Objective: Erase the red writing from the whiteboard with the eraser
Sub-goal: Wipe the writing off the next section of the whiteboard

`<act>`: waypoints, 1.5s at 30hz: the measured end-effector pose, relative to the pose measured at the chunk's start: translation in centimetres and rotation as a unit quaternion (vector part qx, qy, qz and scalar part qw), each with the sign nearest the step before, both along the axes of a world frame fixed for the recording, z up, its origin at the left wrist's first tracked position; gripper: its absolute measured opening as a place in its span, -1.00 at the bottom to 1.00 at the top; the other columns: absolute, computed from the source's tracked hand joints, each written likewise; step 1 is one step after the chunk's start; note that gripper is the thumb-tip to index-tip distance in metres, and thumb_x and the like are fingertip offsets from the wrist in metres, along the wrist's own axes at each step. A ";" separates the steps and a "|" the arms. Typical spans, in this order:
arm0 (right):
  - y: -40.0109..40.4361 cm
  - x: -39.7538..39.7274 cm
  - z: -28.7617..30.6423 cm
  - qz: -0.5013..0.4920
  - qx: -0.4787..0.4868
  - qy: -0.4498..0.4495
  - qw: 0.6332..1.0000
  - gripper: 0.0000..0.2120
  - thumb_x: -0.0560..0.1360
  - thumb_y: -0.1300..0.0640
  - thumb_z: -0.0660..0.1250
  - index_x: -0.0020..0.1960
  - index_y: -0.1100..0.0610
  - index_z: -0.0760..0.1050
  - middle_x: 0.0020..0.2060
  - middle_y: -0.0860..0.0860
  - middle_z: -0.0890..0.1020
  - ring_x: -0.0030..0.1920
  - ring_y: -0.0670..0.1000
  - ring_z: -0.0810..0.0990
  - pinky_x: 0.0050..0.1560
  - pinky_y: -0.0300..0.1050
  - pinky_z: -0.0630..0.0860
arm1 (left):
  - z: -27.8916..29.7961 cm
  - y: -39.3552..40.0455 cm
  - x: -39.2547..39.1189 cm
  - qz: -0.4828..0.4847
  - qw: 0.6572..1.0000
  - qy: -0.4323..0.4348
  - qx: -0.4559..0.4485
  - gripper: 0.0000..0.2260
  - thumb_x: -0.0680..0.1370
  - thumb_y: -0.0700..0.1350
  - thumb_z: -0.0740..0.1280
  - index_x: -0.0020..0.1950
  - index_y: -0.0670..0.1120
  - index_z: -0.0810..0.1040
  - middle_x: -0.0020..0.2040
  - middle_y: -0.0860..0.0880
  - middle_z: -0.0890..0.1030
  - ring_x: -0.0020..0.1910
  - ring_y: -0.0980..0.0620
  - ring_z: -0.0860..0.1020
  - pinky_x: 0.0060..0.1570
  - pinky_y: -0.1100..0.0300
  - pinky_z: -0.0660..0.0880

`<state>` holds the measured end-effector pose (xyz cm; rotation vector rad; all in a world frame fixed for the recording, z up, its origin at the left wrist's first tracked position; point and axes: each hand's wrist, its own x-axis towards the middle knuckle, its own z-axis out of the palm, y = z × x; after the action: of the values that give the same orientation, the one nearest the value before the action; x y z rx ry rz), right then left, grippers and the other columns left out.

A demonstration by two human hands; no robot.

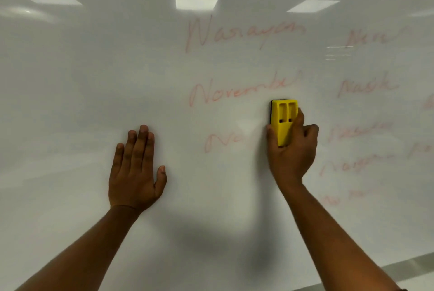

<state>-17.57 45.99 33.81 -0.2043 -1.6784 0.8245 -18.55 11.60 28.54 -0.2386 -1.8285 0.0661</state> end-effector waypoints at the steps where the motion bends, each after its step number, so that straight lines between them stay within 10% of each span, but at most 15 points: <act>1: -1.1 0.0 0.2 -0.007 0.001 0.007 1.000 -0.27 0.50 -0.12 0.49 0.55 0.15 0.36 -0.01 0.17 0.42 -0.03 0.23 0.50 -0.12 0.08 0.52 | 0.0 0.0 0.0 0.001 1.000 -0.001 0.000 -0.26 0.63 0.09 0.12 0.74 -0.15 -0.02 0.76 -0.09 -0.04 0.75 -0.09 -0.06 0.71 -0.05 -0.10; 8: -6.5 0.9 -3.7 0.070 0.361 0.076 0.927 -0.39 0.49 -0.11 0.44 0.49 0.06 0.47 -0.11 0.05 0.48 -0.14 0.12 0.47 -0.31 -0.01 0.46 | -0.1 -0.1 0.0 -0.001 1.000 0.009 -0.004 -0.27 0.63 0.09 0.13 0.74 -0.15 0.01 0.76 -0.09 -0.01 0.74 -0.10 -0.03 0.70 -0.05 -0.07; 14: -4.4 -0.1 -0.6 0.003 0.137 0.062 0.989 -0.32 0.44 -0.17 0.46 0.50 0.01 0.44 -0.09 0.02 0.42 -0.10 0.04 0.43 -0.26 -0.16 0.32 | -0.3 -0.1 -0.4 0.006 1.000 0.011 -0.005 -0.29 0.65 0.09 0.11 0.74 -0.16 0.02 0.76 -0.11 0.00 0.74 -0.12 -0.01 0.70 -0.07 -0.05; 19: -8.9 1.4 -4.1 0.087 0.303 0.056 0.947 -0.35 0.41 -0.13 0.48 0.48 -0.06 0.46 -0.09 -0.02 0.42 -0.13 0.05 0.46 -0.39 -0.09 0.45 | -0.2 0.0 -0.1 0.001 1.000 0.017 -0.003 -0.28 0.64 0.08 0.13 0.74 -0.14 0.02 0.76 -0.09 0.01 0.74 -0.12 0.01 0.70 -0.06 -0.04; 25: -6.3 0.9 -1.2 0.031 0.101 0.018 0.994 -0.30 0.41 -0.15 0.50 0.51 -0.07 0.41 -0.06 -0.03 0.39 -0.07 0.04 0.43 -0.26 -0.16 0.34 | 0.3 0.1 0.4 0.006 1.000 0.000 -0.002 -0.26 0.63 0.09 0.14 0.75 -0.13 -0.02 0.76 -0.07 -0.04 0.75 -0.08 -0.05 0.71 -0.03 -0.11; 31: -5.0 1.6 -4.7 0.085 0.403 0.037 0.911 -0.34 0.43 -0.08 0.49 0.50 -0.10 0.42 -0.06 0.01 0.48 -0.13 0.08 0.45 -0.32 -0.04 0.47 | 2.3 -0.2 1.7 -0.023 1.000 -0.004 -0.001 -0.30 0.64 0.08 0.19 0.71 -0.19 0.12 0.75 -0.05 0.03 0.74 -0.03 -0.02 0.71 -0.01 -0.11; 37: -2.8 0.4 -0.2 0.011 0.064 -0.007 0.998 -0.28 0.43 -0.16 0.50 0.53 -0.07 0.37 -0.04 0.03 0.38 -0.04 0.11 0.44 -0.21 -0.12 0.35 | 11.8 -2.4 0.7 -0.027 0.999 0.013 -0.014 -0.26 0.67 0.15 0.16 0.74 -0.17 0.00 0.76 -0.06 -0.04 0.74 -0.06 -0.06 0.70 0.04 -0.10; 42: -3.6 1.0 -1.7 0.039 0.275 0.041 0.960 -0.36 0.44 -0.17 0.44 0.48 -0.09 0.41 -0.06 -0.04 0.37 -0.09 0.03 0.42 -0.38 -0.15 0.42 | 11.9 -2.7 -0.2 -0.022 0.999 0.031 -0.027 -0.25 0.67 0.18 0.12 0.74 -0.16 -0.03 0.76 -0.09 -0.03 0.75 -0.09 -0.05 0.71 0.02 -0.10; 45: 1.2 0.0 -0.1 0.009 0.205 0.026 0.978 -0.35 0.44 -0.21 0.38 0.49 -0.04 0.41 -0.07 0.01 0.38 -0.10 0.09 0.46 -0.31 -0.11 0.42 | 11.9 -2.8 -0.5 -0.026 0.998 0.040 -0.031 -0.25 0.66 0.18 0.12 0.74 -0.17 -0.01 0.76 -0.10 -0.02 0.74 -0.10 -0.04 0.71 0.01 -0.09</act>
<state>-17.53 47.15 33.66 0.1176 -1.7630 0.4761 -19.00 8.77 40.44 -0.3220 -1.7412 0.0949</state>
